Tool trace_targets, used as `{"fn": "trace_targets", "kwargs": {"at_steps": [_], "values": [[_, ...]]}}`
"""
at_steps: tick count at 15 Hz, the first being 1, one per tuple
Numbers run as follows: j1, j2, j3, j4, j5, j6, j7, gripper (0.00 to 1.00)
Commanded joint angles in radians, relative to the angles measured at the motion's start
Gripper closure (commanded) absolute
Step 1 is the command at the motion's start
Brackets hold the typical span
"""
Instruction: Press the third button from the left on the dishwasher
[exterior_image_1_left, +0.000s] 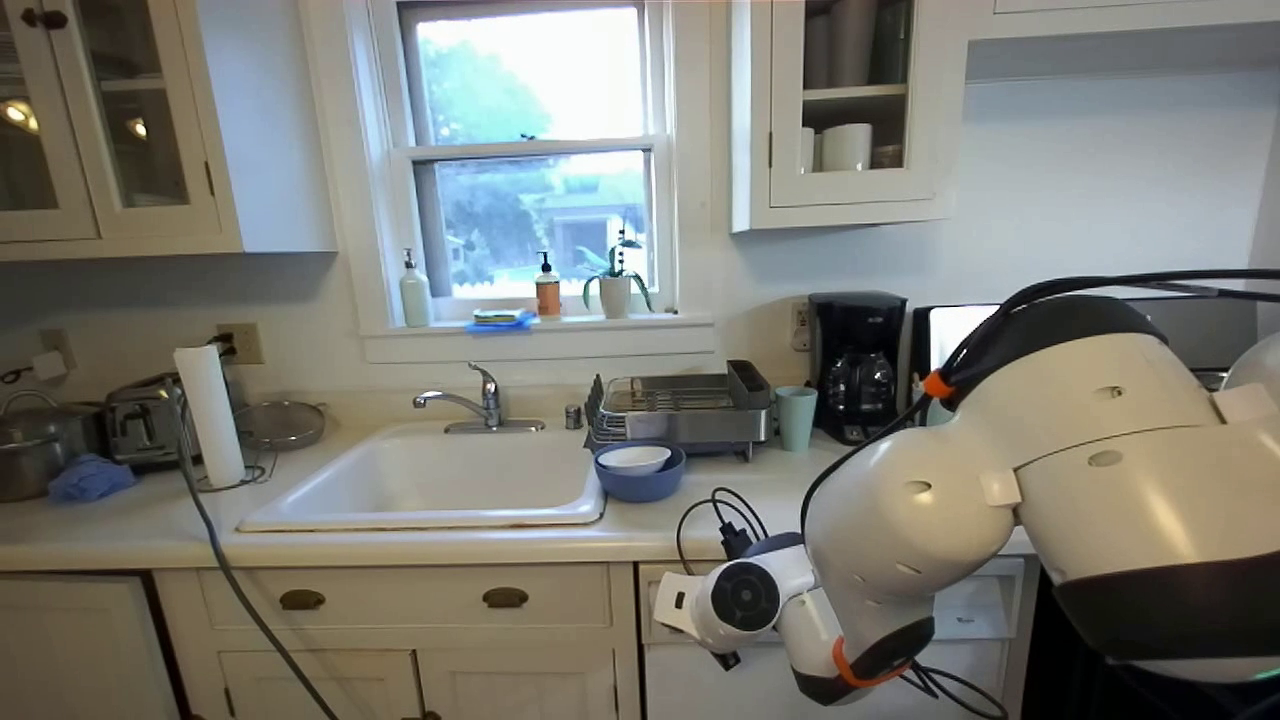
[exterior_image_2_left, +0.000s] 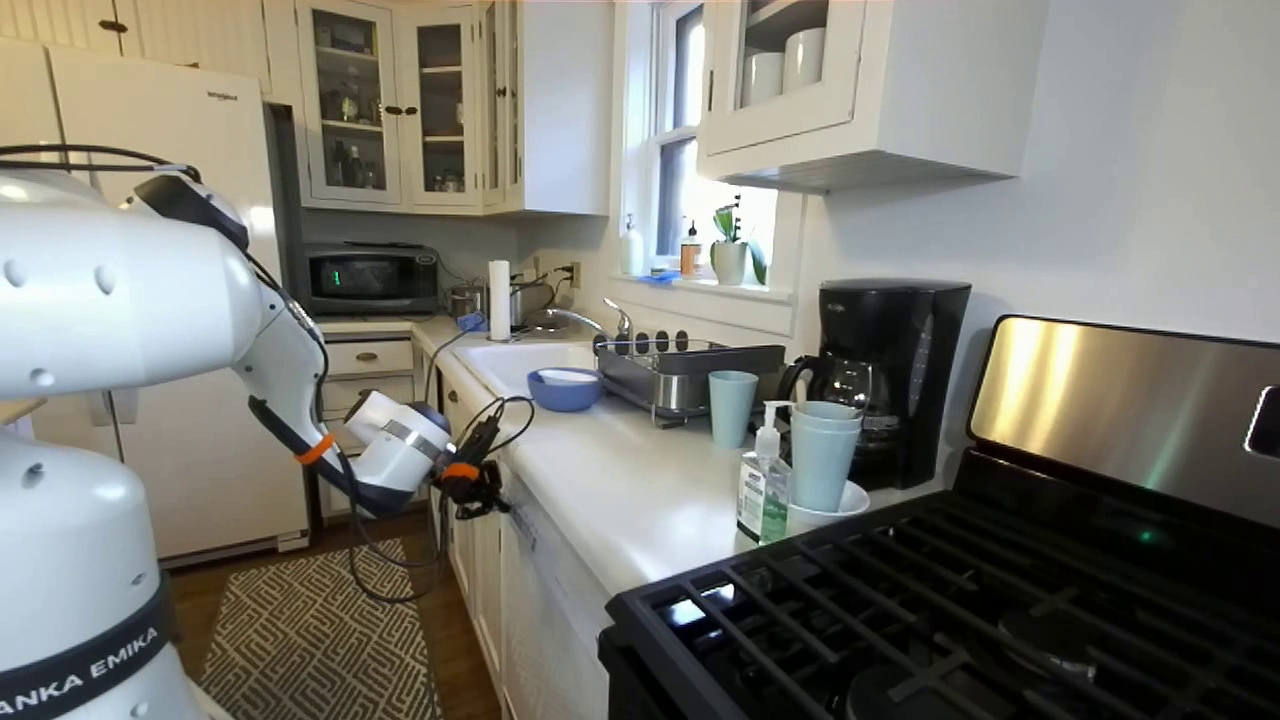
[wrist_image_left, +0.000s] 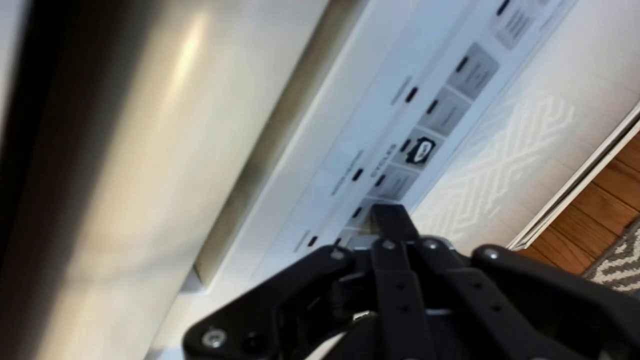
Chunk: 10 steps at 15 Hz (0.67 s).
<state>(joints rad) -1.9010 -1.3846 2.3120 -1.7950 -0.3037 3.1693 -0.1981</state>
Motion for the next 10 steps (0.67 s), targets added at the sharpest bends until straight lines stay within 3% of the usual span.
{"fn": "trace_targets", "kwargs": {"at_steps": [1,6,9,10], "values": [[-0.108,0.05,0.037,0.028,0.008,-0.082,-0.049,0.99],[-0.249,0.248,0.229,-0.01,0.015,-0.208,-0.175,0.98],[-0.38,0.347,0.372,-0.025,0.044,-0.273,-0.301,0.99],[-0.3,0.37,0.323,-0.147,0.197,-0.202,-0.397,0.98]]}}
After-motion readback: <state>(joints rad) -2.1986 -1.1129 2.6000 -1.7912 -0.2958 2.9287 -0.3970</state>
